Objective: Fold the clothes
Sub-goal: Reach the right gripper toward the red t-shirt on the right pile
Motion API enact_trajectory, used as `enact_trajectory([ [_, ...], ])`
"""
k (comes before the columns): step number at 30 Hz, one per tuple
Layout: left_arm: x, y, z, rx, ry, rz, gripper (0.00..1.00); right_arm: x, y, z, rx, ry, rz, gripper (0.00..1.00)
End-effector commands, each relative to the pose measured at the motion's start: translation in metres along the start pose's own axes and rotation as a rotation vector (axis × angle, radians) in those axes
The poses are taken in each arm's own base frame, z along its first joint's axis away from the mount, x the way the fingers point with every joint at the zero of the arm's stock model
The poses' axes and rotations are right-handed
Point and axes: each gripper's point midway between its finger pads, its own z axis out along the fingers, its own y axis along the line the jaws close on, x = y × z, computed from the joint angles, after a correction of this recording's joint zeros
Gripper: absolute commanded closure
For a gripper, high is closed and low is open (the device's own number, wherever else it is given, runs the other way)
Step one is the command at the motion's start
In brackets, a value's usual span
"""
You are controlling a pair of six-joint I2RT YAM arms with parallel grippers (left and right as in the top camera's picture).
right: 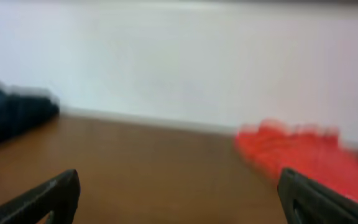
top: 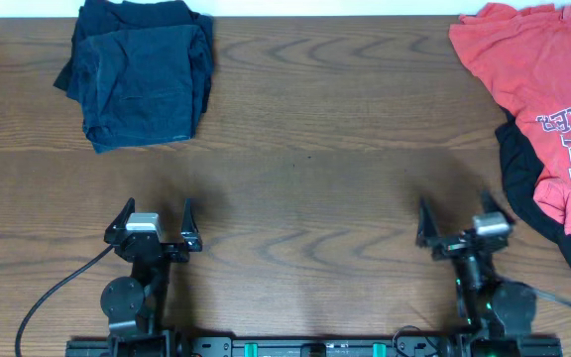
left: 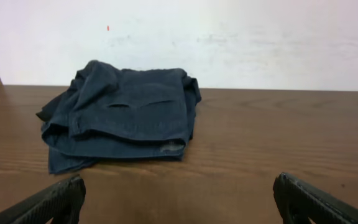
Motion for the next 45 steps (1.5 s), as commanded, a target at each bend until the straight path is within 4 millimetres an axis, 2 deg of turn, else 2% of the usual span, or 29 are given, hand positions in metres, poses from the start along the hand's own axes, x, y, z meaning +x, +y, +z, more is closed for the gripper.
enact_trajectory([
  [1, -0.015, -0.004, 0.0, 0.026, -0.073, -0.018, 0.02, -0.031, -0.004, -0.002, 0.024, -0.126, -0.004, 0.01],
  [6, -0.049, -0.008, -0.007, 0.042, -0.139, -0.067, 0.02, -0.066, -0.004, -0.008, 0.026, -0.229, 0.002, 0.01],
  [13, -0.089, -0.01, -0.007, 0.041, -0.068, -0.055, 0.02, -0.107, -0.017, -0.002, 0.087, -0.237, -0.033, 0.01],
  [16, -0.11, -0.01, 0.003, 0.039, -0.02, -0.064, 0.02, -0.119, -0.024, 0.014, 0.105, -0.171, -0.049, 0.01],
  [20, -0.13, -0.009, 0.021, 0.042, 0.085, -0.082, 0.02, -0.124, -0.034, 0.041, 0.123, -0.018, -0.037, 0.01],
  [29, -0.151, -0.003, 0.061, 0.016, 0.406, -0.138, 0.02, -0.143, -0.057, 0.111, 0.137, 0.29, -0.004, 0.01],
  [33, -0.149, -0.001, 0.076, 0.004, 0.574, -0.166, 0.02, -0.134, -0.065, 0.142, 0.128, 0.447, -0.005, 0.01],
  [36, -0.139, 0.001, 0.085, -0.007, 0.717, -0.19, 0.02, -0.114, -0.068, 0.162, 0.106, 0.579, 0.023, 0.01],
  [41, -0.101, 0.004, 0.098, -0.025, 0.96, -0.231, 0.02, -0.069, -0.062, 0.183, -0.01, 0.766, 0.123, 0.01],
  [45, -0.066, 0.007, 0.111, -0.034, 1.077, -0.249, 0.02, -0.024, -0.06, 0.183, -0.051, 0.897, 0.19, 0.01],
])
